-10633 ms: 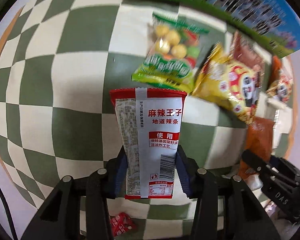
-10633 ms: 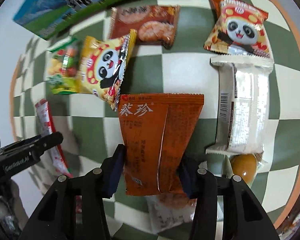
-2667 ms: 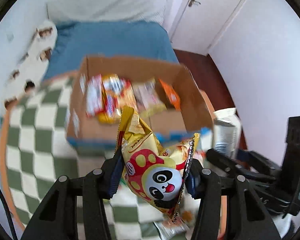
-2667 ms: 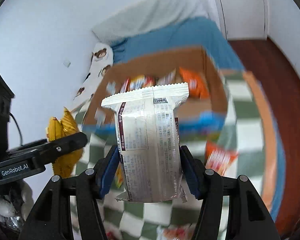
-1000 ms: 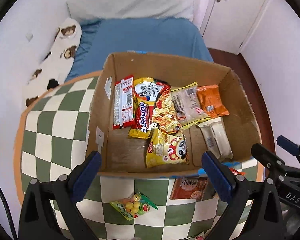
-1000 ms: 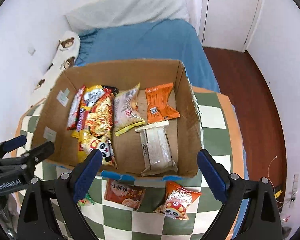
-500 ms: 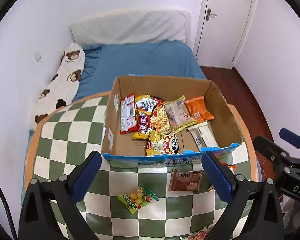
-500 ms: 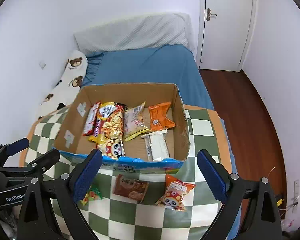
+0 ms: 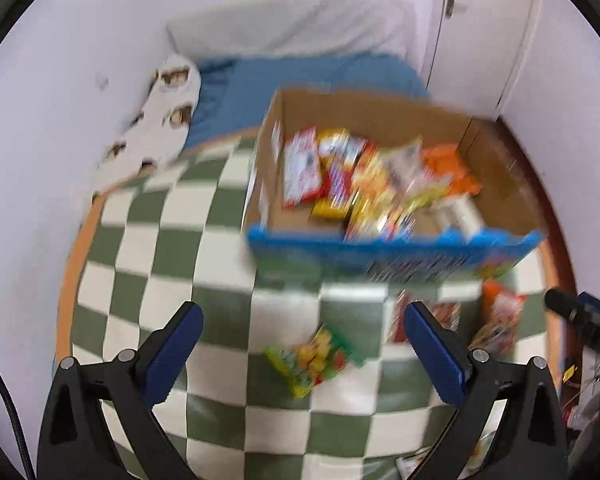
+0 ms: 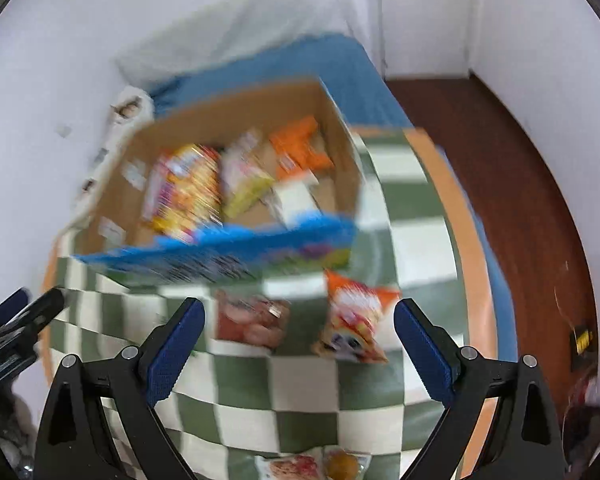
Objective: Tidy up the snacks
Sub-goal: 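Lift both tools out of the box back toward the cloth, then grasp the fruit candy bag with left tool while right tool grasps the orange panda chip bag, then carry both bags into the box and open both tools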
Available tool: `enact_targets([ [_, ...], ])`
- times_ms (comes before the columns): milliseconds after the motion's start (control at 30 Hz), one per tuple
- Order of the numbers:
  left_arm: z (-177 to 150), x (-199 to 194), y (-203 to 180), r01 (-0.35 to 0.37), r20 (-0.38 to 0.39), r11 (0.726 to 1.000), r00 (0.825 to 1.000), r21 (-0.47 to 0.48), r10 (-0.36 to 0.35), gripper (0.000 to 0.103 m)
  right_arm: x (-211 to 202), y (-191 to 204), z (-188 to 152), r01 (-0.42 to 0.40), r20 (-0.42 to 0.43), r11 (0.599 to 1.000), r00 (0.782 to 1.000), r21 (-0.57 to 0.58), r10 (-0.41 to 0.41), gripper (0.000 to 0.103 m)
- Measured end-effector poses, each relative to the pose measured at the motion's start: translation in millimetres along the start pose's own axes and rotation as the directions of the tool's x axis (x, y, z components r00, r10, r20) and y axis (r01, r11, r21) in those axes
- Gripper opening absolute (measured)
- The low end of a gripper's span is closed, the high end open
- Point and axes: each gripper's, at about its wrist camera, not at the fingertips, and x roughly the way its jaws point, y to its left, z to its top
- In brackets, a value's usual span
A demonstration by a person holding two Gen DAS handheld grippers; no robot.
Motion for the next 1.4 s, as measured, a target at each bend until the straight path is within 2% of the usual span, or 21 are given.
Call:
enact_targets([
  [100, -16.3, 41.2, 11.8, 0.025, -0.138, 0.999, 0.990, -0.040, -0.030, 0.102, 42.8, -24.4, -5.8, 0.024, -0.081, 0.998, 0.997, 0.060, -0.020, 0.098],
  [200, -30.0, 79.2, 21.3, 0.073, -0.258, 0.990, 0.961, -0.121, -0.102, 0.102, 82.1, -45.5, -10.3, 0.032, -0.146, 0.991, 0.989, 0.126, -0.013, 0.098],
  [333, -40.8, 116.4, 26.3, 0.093, -0.346, 0.971, 0.923, -0.221, -0.167, 0.102, 115.5, -60.0, -14.0, 0.031, -0.183, 0.984, 0.983, 0.178, 0.002, 0.098],
  [400, -41.8, 129.9, 21.1, 0.090, -0.359, 0.974, 0.919, -0.209, -0.162, 0.102, 126.2, -62.2, -14.7, 0.033, -0.186, 0.983, 0.983, 0.179, 0.001, 0.098],
  [467, -40.9, 137.2, 8.2, 0.084, -0.356, 0.989, 0.926, -0.123, -0.123, 0.102, 134.3, -62.7, -15.6, 0.046, -0.198, 0.984, 0.980, 0.173, -0.011, 0.097],
  [533, -42.9, 148.1, -3.2, 0.054, -0.391, 0.997, 0.918, -0.046, -0.068, 0.102, 140.6, -62.6, -18.1, 0.052, -0.210, 0.985, 0.978, 0.163, -0.017, 0.094],
  [567, -45.0, 154.4, -4.8, 0.060, -0.415, 0.997, 0.907, -0.052, -0.076, 0.102, 143.0, -60.6, -17.7, 0.051, -0.213, 0.986, 0.977, 0.158, -0.017, 0.085],
  [600, -46.4, 158.7, -4.0, 0.078, -0.427, 0.994, 0.898, -0.078, -0.104, 0.102, 145.3, -60.1, -20.1, 0.048, -0.220, 0.988, 0.975, 0.150, -0.014, 0.073],
  [633, -48.2, 163.0, -2.1, 0.082, -0.436, 0.991, 0.892, -0.110, -0.123, 0.102, 147.2, -59.4, -22.3, 0.046, -0.227, 0.989, 0.974, 0.143, -0.012, 0.068],
  [700, -49.7, 166.1, 1.6, 0.087, -0.426, 0.984, 0.893, -0.155, -0.146, 0.102, 150.1, -58.5, -31.5, 0.039, -0.236, 0.991, 0.972, 0.128, -0.007, 0.060],
  [733, -50.6, 166.3, 3.4, 0.089, -0.416, 0.981, 0.896, -0.173, -0.155, 0.100, 150.3, -58.4, -34.9, 0.034, -0.235, 0.992, 0.972, 0.124, -0.004, 0.060],
  [800, -54.8, 163.6, 6.5, 0.095, -0.392, 0.974, 0.904, -0.203, -0.170, 0.092, 150.7, -55.0, -45.3, 0.030, -0.246, 0.995, 0.969, 0.094, -0.006, 0.055],
  [933, -71.1, 152.9, -1.8, 0.106, -0.389, 0.980, 0.907, -0.166, -0.164, 0.085, 148.2, -45.0, -70.3, 0.002, -0.288, 0.999, 0.958, 0.035, 0.008, 0.055],
  [1000, -86.3, 146.3, -7.8, 0.117, -0.402, 0.983, 0.901, -0.138, -0.164, 0.074, 145.3, -38.7, -88.3, -0.024, -0.317, 1.000, 0.948, 0.009, 0.025, 0.054],
  [1133, -123.5, 136.2, -19.5, 0.172, -0.456, 0.980, 0.867, -0.104, -0.200, 0.074, 142.3, -29.1, -118.2, -0.064, -0.371, 0.998, 0.927, -0.020, 0.052, 0.054],
  [1200, -135.9, 137.1, -21.2, 0.180, -0.464, 0.978, 0.861, -0.102, -0.207, 0.075, 141.9, -25.5, -132.0, -0.072, -0.388, 0.997, 0.920, -0.033, 0.054, 0.054],
  [1267, -140.0, 140.2, -20.0, 0.192, -0.465, 0.973, 0.855, -0.126, -0.229, 0.079, 143.8, -24.5, -136.3, -0.069, -0.392, 0.997, 0.919, -0.040, 0.048, 0.055],
  [1333, -138.6, 149.1, -7.9, 0.207, -0.475, 0.958, 0.835, -0.197, -0.278, 0.084, 148.7, -26.4, -135.3, -0.067, -0.395, 0.998, 0.917, -0.019, 0.054, 0.056],
  [1400, -137.9, 156.0, 1.7, 0.219, -0.473, 0.931, 0.813, -0.292, -0.340, 0.089, 154.7, -25.5, -130.5, -0.068, -0.402, 0.998, 0.913, 0.012, 0.067, 0.065],
])
